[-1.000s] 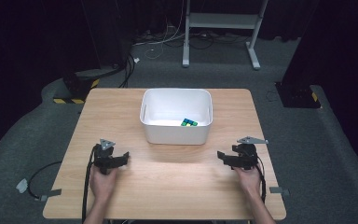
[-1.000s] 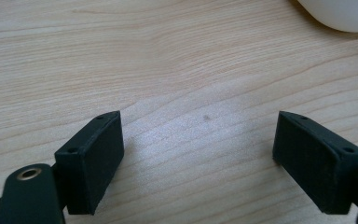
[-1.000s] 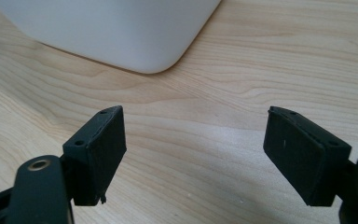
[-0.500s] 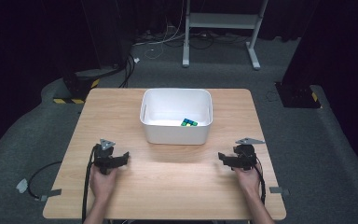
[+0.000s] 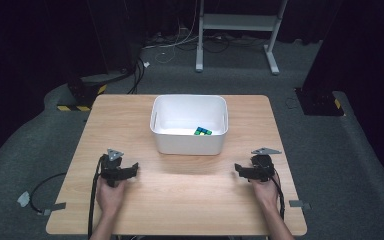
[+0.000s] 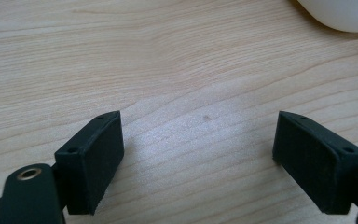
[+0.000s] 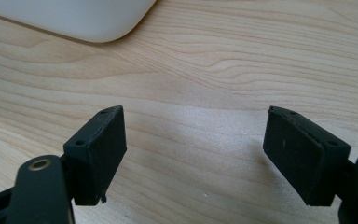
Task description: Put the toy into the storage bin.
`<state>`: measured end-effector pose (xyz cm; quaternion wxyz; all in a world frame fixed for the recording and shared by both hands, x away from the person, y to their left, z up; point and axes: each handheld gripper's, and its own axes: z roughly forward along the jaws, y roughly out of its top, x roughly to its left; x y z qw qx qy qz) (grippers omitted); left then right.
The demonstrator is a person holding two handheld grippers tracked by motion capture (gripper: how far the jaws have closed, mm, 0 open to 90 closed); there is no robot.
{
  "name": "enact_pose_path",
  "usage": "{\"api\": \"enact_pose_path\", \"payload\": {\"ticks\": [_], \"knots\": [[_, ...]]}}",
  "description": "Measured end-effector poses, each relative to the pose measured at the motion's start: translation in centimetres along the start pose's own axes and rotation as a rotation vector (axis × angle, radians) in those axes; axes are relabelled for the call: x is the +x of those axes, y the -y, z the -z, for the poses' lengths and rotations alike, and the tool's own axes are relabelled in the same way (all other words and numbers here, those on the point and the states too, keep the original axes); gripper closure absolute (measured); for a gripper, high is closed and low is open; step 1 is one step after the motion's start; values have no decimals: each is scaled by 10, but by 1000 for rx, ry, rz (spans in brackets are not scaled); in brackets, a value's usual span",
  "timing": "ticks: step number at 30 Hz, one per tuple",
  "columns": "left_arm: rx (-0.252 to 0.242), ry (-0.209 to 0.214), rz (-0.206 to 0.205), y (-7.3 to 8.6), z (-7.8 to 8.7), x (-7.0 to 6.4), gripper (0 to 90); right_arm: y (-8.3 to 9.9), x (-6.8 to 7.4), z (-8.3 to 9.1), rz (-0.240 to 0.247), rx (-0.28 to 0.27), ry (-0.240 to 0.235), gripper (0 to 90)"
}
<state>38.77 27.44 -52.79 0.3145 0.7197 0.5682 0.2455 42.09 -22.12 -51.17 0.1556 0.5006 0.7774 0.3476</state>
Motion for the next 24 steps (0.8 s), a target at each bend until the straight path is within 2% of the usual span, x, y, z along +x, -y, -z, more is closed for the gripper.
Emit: {"api": "enact_pose_path", "payload": {"ticks": [17,21,24], "knots": [[0,0,0,0,0,0,166,1,-3,-7,-3,5,45,213],[0,0,0,0,0,0,165,2,-3,-8,4,3,62,210],[0,0,-1,0,0,0,166,2,-1,-10,34,2,89,202]]}}
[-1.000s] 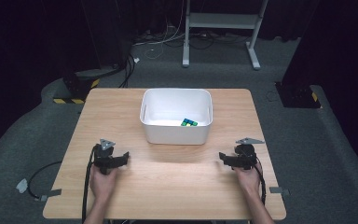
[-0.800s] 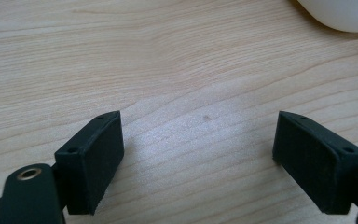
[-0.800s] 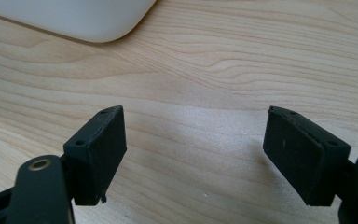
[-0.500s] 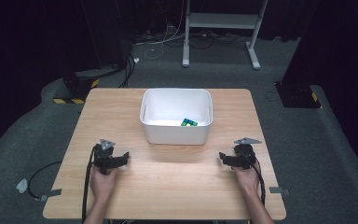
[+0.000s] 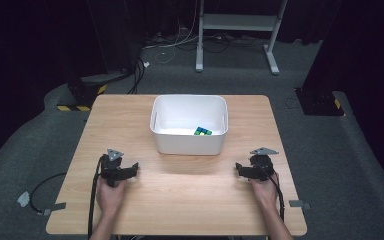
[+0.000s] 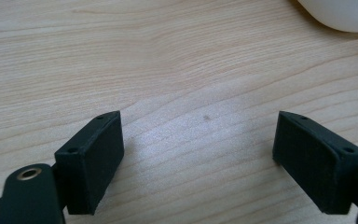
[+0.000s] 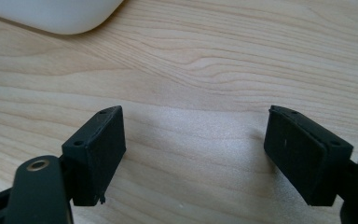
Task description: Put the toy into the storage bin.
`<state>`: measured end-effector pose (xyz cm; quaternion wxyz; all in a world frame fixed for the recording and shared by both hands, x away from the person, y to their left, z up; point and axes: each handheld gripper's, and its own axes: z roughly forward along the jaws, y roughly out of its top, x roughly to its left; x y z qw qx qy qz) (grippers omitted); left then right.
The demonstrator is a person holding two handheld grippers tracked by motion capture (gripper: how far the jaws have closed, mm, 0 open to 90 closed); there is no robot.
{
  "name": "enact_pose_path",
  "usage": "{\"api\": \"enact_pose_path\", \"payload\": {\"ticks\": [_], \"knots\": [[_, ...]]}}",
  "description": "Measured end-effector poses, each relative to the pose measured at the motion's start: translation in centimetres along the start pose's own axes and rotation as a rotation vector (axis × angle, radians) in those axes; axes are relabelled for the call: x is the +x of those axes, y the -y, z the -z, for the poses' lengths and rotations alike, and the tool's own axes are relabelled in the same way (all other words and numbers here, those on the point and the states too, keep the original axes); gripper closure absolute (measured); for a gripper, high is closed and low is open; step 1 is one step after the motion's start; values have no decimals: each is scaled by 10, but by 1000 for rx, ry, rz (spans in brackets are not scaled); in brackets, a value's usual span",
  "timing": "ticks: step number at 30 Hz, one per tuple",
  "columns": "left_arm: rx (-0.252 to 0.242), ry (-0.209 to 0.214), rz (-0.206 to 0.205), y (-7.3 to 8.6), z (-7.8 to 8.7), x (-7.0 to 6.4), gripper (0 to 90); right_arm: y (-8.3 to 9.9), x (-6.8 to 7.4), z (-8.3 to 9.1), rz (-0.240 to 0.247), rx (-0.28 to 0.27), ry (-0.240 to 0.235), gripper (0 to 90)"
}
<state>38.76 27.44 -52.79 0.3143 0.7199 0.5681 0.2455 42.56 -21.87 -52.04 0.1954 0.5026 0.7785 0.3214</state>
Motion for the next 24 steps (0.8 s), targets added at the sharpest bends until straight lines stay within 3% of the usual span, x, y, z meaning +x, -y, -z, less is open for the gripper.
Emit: {"api": "enact_pose_path", "payload": {"ticks": [1,9,24], "knots": [[0,0,0,0,0,0,166,1,1,-1,20,-5,15,196],[0,1,-1,0,0,0,166,3,3,-2,22,-24,46,164],[1,1,-1,0,0,0,166,3,1,-3,10,-18,34,162]]}}
